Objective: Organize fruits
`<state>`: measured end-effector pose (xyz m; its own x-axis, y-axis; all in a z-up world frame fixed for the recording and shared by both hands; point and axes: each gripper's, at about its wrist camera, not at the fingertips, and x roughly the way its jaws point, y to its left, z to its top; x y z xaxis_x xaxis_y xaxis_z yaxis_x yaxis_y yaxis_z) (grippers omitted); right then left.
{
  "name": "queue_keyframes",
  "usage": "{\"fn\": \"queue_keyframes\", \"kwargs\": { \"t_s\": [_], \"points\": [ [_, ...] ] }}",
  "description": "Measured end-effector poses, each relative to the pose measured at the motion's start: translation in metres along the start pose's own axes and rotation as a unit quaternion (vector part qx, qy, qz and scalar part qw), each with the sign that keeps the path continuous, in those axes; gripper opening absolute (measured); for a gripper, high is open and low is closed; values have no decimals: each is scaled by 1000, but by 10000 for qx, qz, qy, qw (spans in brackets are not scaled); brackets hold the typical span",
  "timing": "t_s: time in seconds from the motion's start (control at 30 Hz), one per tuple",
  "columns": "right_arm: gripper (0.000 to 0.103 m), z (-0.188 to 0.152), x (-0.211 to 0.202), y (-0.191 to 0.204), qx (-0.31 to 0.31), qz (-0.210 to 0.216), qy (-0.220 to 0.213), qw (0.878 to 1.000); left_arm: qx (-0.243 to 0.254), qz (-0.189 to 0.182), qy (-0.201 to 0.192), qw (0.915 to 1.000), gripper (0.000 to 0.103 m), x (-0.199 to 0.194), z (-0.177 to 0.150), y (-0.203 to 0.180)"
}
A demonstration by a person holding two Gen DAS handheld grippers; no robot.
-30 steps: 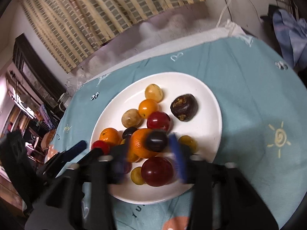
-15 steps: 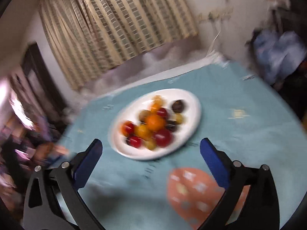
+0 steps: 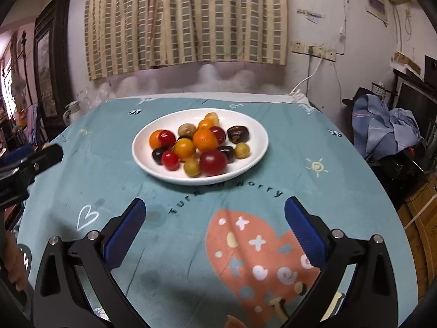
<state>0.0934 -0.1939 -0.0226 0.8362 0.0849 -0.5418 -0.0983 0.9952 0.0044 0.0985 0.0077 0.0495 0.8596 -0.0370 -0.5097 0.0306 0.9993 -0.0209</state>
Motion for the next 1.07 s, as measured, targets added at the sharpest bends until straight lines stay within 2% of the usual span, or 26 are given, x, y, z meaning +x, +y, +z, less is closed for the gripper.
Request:
{"fn": "queue_keyframes", "kwargs": {
  "t_s": [0.13, 0.17, 0.3, 0.43, 0.6, 0.73, 1.07],
  "points": [
    [102, -3, -5, 9, -156, 48, -36, 9999, -153, -587, 37, 9981, 101, -3, -1, 2],
    [102, -3, -5, 9, -166, 42, -43, 9998, -166, -634, 51, 9978, 101, -3, -1, 2],
    [102, -3, -5, 5, -45, 136, -19, 9999, -4, -336, 84, 9994, 101, -1, -1, -5],
    [102, -3, -4, 4, 40, 200, 39, 9998, -9, -473, 153, 9988, 101, 1, -2, -6],
    [102, -4, -2, 6, -3, 190, 107, 9998, 215, -388, 17, 9990, 101, -1, -5, -12],
    [102, -4, -1, 6, 17, 198, 121, 9997, 495, -146, -160, 9985, 101, -6, -10, -22],
    [102, -5, 3, 3, 106, 222, 196, 9995, 567, -465, 55, 9973, 101, -1, -12, -28]
  ]
}}
